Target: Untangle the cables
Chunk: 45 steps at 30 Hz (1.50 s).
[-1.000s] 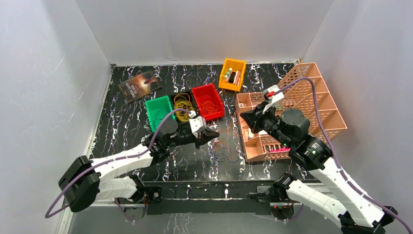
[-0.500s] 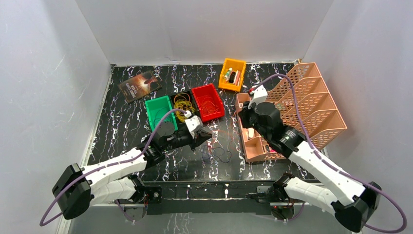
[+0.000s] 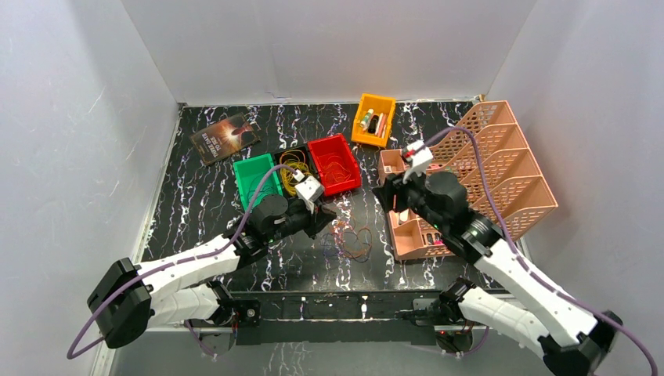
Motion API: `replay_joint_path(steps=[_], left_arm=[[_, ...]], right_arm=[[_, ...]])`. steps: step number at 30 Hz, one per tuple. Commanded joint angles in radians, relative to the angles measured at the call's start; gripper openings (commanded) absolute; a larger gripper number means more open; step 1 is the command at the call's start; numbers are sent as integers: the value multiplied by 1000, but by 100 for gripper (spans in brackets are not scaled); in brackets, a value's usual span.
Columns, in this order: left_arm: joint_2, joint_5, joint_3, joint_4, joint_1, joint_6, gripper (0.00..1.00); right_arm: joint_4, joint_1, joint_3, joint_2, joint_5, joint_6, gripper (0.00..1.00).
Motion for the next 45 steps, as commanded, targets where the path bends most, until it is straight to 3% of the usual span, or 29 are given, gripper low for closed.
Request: replay_joint_path(steps=[1,7,11,28,39,45], left_arm=[[-19,-23,35,30,3,-26,0],[22,-35,89,-14,4,-26,0],[33,-104,98,-29,4,-44,0],[88,-126,159,-77,4,-76,0],[80,-114,177,-96,3,-121,0],[82,-90,185,-101,4,-135,0]], right_arm=[[81,-2,-94,-119,-306,-57,57],[293,-1,-219,-92,-649,32,52],[397,13,-262,-28,-736,62,50],[525,62,-276,100,-637,-39,50],[802,89,-329,242,-570,6,52],[947,108,-352,313,-494,40,47]])
